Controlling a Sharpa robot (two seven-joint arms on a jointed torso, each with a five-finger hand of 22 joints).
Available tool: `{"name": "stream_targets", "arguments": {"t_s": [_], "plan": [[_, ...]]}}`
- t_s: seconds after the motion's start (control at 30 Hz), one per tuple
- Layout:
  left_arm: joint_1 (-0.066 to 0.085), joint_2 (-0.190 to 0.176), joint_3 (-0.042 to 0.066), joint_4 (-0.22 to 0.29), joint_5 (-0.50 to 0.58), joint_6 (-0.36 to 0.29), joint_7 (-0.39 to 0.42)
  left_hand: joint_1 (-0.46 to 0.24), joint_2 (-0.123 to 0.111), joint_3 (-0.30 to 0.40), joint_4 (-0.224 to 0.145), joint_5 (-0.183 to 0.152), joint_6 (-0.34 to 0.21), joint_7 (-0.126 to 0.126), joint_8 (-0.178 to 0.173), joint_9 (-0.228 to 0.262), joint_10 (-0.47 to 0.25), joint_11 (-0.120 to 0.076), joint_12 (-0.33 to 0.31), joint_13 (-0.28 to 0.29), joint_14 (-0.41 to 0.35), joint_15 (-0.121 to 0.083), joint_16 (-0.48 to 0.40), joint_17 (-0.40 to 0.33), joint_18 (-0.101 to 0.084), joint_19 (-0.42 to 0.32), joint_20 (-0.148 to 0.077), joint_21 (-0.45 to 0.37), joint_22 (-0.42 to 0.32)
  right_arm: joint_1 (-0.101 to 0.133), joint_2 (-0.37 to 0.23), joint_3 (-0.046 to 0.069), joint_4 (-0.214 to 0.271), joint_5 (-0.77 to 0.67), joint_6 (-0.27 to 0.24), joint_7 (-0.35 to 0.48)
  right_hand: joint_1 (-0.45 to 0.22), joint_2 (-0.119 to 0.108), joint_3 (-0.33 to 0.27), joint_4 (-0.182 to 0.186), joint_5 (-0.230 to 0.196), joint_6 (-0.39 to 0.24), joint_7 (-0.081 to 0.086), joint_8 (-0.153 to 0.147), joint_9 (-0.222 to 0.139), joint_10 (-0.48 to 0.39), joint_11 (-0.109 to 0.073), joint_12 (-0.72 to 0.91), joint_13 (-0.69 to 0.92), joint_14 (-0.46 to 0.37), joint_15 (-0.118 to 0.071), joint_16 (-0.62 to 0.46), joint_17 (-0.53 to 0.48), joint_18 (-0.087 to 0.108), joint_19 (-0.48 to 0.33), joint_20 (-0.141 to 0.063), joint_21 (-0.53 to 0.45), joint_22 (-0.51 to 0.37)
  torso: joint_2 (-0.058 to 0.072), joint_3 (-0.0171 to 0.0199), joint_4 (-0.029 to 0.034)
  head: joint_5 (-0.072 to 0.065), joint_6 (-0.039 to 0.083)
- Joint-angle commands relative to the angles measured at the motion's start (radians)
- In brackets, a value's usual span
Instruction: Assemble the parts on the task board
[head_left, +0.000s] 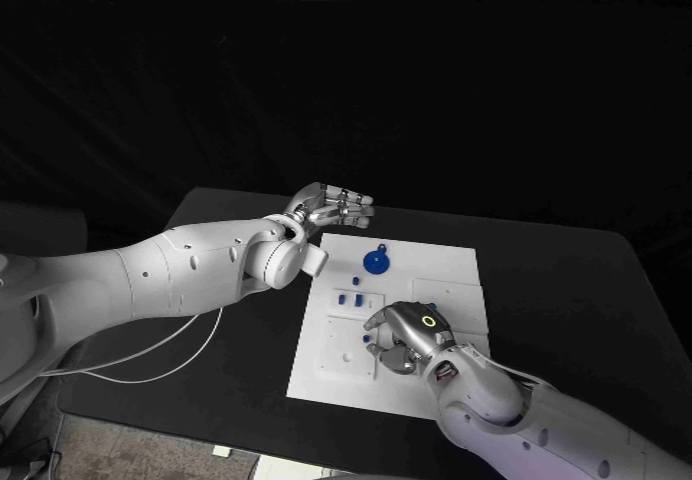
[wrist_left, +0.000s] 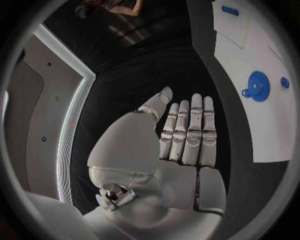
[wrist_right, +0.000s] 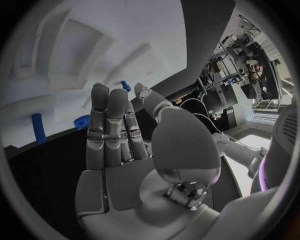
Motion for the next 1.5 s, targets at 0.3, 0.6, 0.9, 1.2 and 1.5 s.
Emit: {"name": "stream_targets", "arguments": {"t_s": [0.3,0.6,0.9,1.2,1.5], "plan": [[0.002,-0.004,0.001,0.002,0.005,0.016,0.000,-0.002,0.002,-0.011,0.000,-0.004,-0.001,0.004,-0.002,0.000,-0.009,0.001,-0.004,-0.001,-0.003,0.006,-0.003,0.000,-0.013,-0.001,0.007,0.004,-0.004,0.007,-0.102,0.111,0.058,0.045,0.062,-0.015,0.011,-0.003,0.031,0.003,-0.005,-0.015,0.002,-0.005,-0.001,0.006,-0.003,0.005,0.001,-0.005,0.009,0.024,-0.003,0.007,0.012,0.001,0.019,0.024,-0.003,-0.0008,-0.0027,-0.011,0.011],[0.002,-0.008,0.001,0.003,0.005,0.017,-0.001,-0.002,0.002,-0.011,0.000,-0.004,-0.001,0.004,-0.002,0.000,-0.009,0.001,-0.004,-0.001,-0.003,0.006,-0.003,0.000,-0.013,-0.001,0.007,0.004,-0.004,0.012,-0.169,0.163,0.089,0.041,0.143,-0.017,0.021,-0.012,0.008,0.003,-0.015,-0.051,-0.013,-0.005,-0.002,-0.011,-0.001,0.005,0.001,-0.009,0.010,0.026,-0.007,0.006,0.009,0.001,0.010,0.034,-0.006,0.0017,-0.0100,-0.007,0.013],[0.001,-0.003,0.001,0.001,0.005,0.020,-0.002,0.000,0.003,-0.014,0.000,-0.005,-0.001,0.004,-0.002,0.000,-0.011,0.001,-0.004,-0.001,-0.004,0.007,-0.003,0.000,-0.012,0.000,0.007,0.004,-0.008,0.016,-0.157,0.171,0.043,0.036,0.225,-0.016,0.057,-0.011,-0.043,0.024,-0.050,-0.083,-0.025,-0.006,-0.003,-0.054,0.009,0.006,0.001,-0.011,0.014,0.019,-0.015,0.014,0.012,0.006,-0.037,0.017,-0.004,-0.0009,-0.0043,-0.012,0.016],[0.001,-0.003,0.001,0.000,0.005,0.020,-0.003,0.000,0.003,-0.014,0.000,-0.005,-0.001,0.004,-0.002,0.000,-0.011,0.001,-0.004,-0.001,-0.004,0.007,-0.003,0.000,-0.012,0.000,0.007,0.004,-0.008,0.017,-0.128,0.171,-0.009,0.034,0.262,-0.010,0.026,0.001,0.061,-0.010,-0.063,-0.071,-0.017,-0.006,-0.003,0.010,-0.004,0.005,0.000,-0.009,0.009,0.025,-0.014,0.007,0.016,0.001,-0.037,0.035,-0.004,-0.0016,-0.0046,-0.011,0.014],[0.001,-0.002,0.001,-0.001,0.005,0.021,-0.003,-0.001,0.004,-0.016,0.002,-0.004,-0.002,0.004,-0.002,0.000,-0.011,0.001,-0.004,-0.001,-0.004,0.007,-0.003,0.000,-0.012,0.001,0.008,0.004,-0.013,0.017,-0.103,0.167,-0.050,0.016,0.260,-0.015,0.008,0.007,0.175,-0.019,-0.082,-0.043,-0.005,-0.005,-0.003,0.047,-0.011,0.004,0.000,-0.011,0.006,0.030,-0.011,0.010,0.014,-0.002,-0.027,0.062,-0.005,-0.0010,-0.0045,-0.011,0.014]]}}
